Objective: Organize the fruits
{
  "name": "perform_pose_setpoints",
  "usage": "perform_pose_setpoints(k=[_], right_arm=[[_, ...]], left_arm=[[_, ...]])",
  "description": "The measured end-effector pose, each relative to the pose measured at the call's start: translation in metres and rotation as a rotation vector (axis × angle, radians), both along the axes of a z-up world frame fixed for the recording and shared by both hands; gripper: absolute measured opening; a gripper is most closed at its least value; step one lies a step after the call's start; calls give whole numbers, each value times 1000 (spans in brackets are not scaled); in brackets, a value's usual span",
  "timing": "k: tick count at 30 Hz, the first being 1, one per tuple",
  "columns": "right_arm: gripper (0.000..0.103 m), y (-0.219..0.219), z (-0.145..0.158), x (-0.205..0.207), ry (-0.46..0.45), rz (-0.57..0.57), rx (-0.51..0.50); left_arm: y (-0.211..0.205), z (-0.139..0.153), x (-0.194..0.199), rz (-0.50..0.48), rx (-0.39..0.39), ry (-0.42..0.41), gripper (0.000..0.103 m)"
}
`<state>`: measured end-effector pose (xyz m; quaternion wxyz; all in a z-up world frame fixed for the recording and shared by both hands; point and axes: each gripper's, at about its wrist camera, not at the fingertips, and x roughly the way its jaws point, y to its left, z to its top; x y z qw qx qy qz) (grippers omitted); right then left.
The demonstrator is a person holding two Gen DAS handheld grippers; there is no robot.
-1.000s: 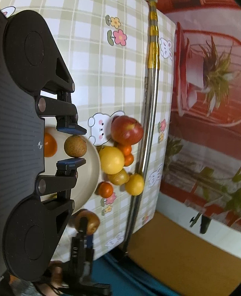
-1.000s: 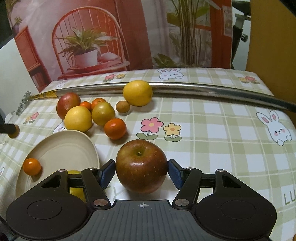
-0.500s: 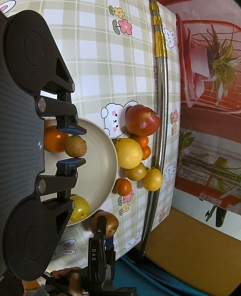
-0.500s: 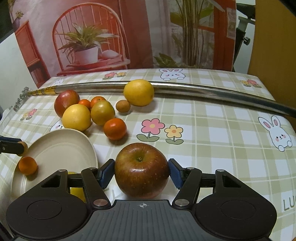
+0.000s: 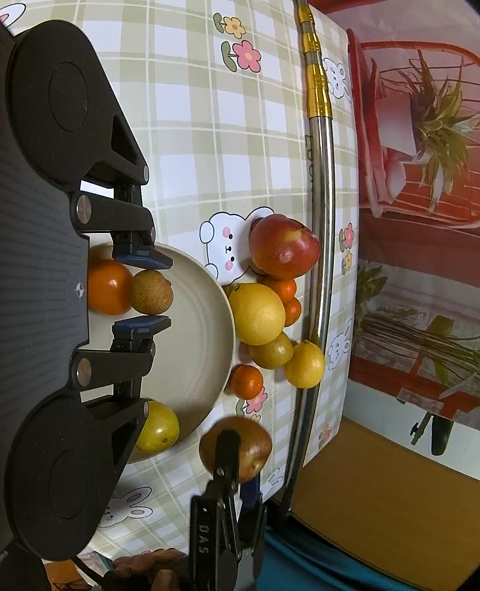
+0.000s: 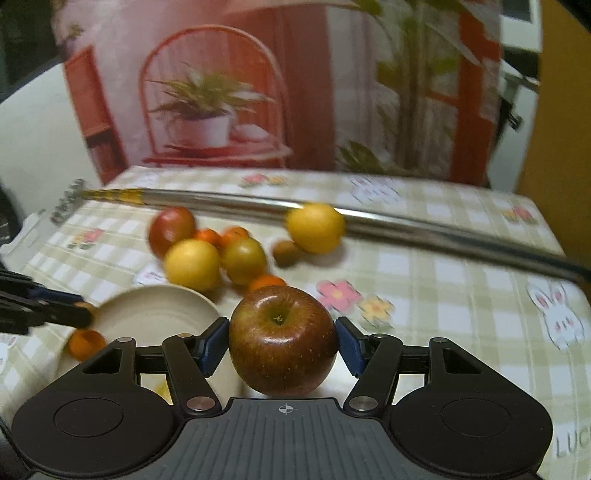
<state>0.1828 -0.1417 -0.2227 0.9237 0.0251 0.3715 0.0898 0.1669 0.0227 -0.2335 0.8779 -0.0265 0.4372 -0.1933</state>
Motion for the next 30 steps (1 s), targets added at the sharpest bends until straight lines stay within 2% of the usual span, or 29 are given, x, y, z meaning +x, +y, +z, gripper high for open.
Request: perform_pose_setpoints(k=[7,12,18,30], right_arm=[[58,45,-4,18,-13,156,-26],[58,67,-16,24,6,216,-44],[58,71,-27,21,31,217,-71],[58,58,-30,14,29,170,-69]], left_arm=[[-1,-1,0,-2,13,-7,28],[-1,-3,1,-3,10,-6,28],[-2,-4,2,-5,9,-3,28],[-3,-10,4,-2,17,17,28]])
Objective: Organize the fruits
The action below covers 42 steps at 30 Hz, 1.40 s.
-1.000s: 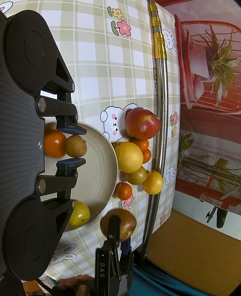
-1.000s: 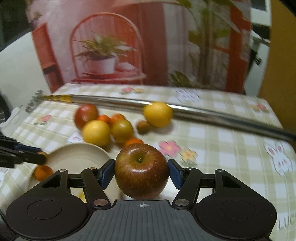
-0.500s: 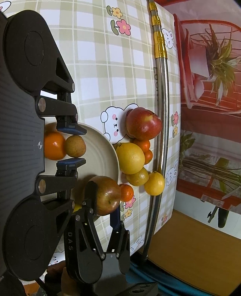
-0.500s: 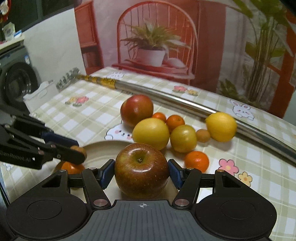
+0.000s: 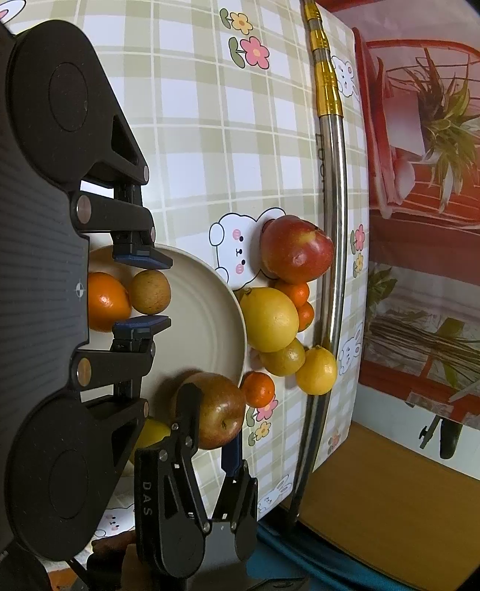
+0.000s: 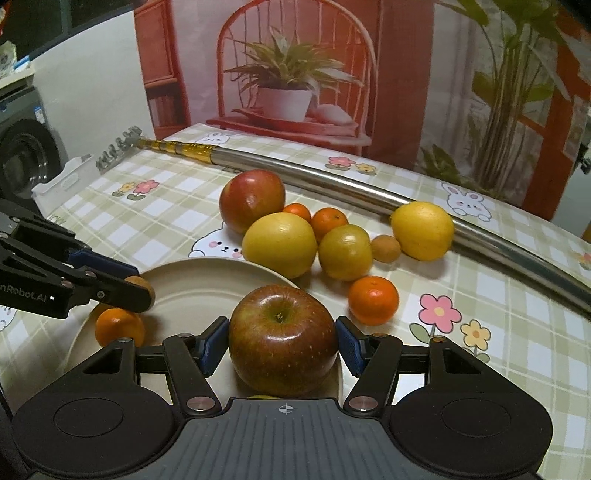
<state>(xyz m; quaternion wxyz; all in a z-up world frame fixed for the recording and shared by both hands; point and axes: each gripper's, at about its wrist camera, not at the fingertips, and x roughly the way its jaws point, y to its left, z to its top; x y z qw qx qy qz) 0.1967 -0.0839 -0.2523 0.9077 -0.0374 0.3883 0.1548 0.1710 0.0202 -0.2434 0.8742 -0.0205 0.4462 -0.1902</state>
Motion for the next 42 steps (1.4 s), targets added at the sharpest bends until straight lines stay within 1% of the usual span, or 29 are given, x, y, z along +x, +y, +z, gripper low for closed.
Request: perform_pose_setpoints(k=[8,14,30,35,39,41,42], right_arm=[[58,-3,0,-7,7,-14,3],[58,-2,-1,-10,0,-31,8],[60,-3,-3,-12,-8,-42,15],[60,-3,-3,-13,-9,-43,15],[60,-3,-3,-13,-8,-42,14],[61,-3,-4,-13,-7,-42,17],[64,-4,-3,-13,-5,-43,22]], left_arm=[[-1,-3,-2,0,4,8,28],[-2,-9,-5,1,8,29,28],[2,-14,-12,30,-10,61,28],[4,-14,-14,43,-18,63,29],[3,-13,-15,46,-10,55,28],[4,-12,-16,51,-15,50,29],[5,-12,-16,54,-18,47,29]])
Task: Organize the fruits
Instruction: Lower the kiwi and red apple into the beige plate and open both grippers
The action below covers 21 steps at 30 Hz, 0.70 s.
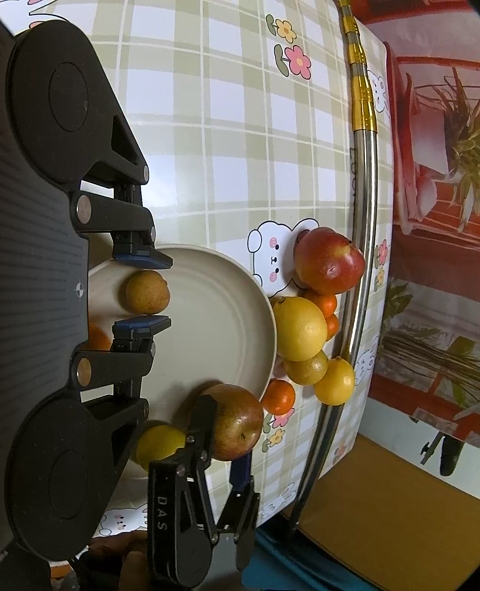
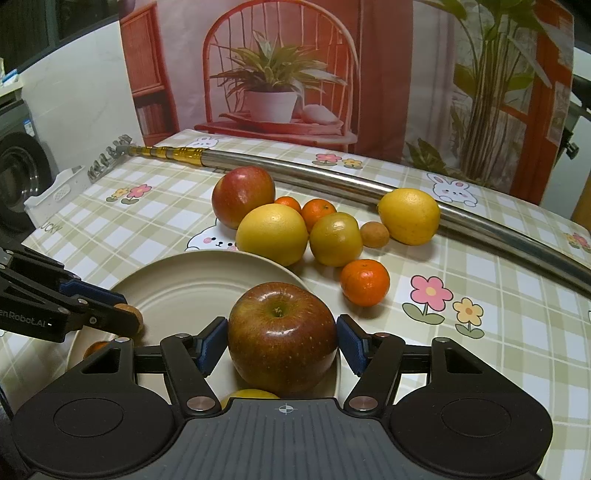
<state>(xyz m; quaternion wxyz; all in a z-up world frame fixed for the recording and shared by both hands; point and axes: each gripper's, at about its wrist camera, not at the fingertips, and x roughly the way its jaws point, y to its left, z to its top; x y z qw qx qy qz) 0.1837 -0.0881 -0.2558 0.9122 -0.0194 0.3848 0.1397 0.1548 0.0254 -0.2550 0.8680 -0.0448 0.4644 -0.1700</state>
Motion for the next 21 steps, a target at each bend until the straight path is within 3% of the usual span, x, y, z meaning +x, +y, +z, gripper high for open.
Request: perform_pose_setpoints(k=[9,18,21], right_arm=[[77,-3,3,-3,-1,-3,49],[78,0,11,-5,-31,2,54],[96,1,13,-6,-39,8,57]], left_arm=[[3,3,-4,20,-12,-17,29],[7,7,-8,39,-25,-33,29],[6,8,-9,43,-21,-38,29]])
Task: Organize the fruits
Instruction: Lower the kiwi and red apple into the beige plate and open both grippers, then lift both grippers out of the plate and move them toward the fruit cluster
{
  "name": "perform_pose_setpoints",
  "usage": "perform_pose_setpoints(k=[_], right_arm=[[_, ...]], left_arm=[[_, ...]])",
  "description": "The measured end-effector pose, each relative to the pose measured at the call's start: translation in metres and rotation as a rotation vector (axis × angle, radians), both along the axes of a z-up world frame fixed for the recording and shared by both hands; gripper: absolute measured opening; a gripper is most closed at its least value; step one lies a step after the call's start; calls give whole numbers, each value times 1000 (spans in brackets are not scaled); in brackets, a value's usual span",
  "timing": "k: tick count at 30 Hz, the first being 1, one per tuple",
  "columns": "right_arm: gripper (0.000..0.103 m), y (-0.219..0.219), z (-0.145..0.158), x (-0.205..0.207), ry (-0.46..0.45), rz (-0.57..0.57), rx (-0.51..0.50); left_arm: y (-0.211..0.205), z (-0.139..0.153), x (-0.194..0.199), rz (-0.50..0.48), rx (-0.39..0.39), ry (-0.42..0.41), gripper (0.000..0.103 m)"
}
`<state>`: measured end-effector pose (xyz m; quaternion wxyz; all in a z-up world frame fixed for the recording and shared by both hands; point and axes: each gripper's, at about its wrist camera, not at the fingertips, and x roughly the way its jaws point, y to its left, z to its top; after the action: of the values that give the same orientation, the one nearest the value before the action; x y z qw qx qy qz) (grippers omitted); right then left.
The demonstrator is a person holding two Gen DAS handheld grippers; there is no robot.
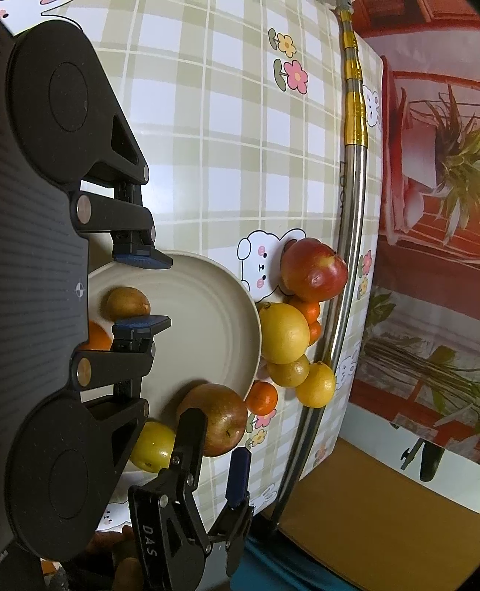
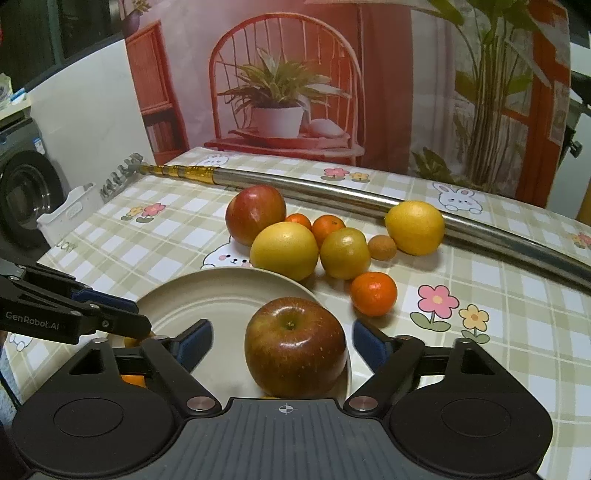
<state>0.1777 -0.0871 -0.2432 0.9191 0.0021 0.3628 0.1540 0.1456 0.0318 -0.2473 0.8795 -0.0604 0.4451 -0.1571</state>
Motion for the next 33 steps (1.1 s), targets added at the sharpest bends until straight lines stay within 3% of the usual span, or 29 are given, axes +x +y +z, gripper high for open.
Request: perform_pose_setpoints(k=[9,12,20,26,29,33], right_arm=[[96,4,7,-4,-32,14,-11],[96,2,9,-4,-39,7,-6],[96,-19,25,0,-84,-71,17],[92,-43,37,5,-105,-145,42],[87,-50,41,10,-117,-165,10],[82,-55,47,16,-129,-169,-31]], left_arm=[[2,3,0,7,-1,-13,29],[2,9,3,8,37,-31,29],[7,32,19,-5,31,-73,29],[2,52,34,-58,54,-115,29],[-1,64,46,-75,54,-133,29],[-8,82,58,-98,111,-195,29]])
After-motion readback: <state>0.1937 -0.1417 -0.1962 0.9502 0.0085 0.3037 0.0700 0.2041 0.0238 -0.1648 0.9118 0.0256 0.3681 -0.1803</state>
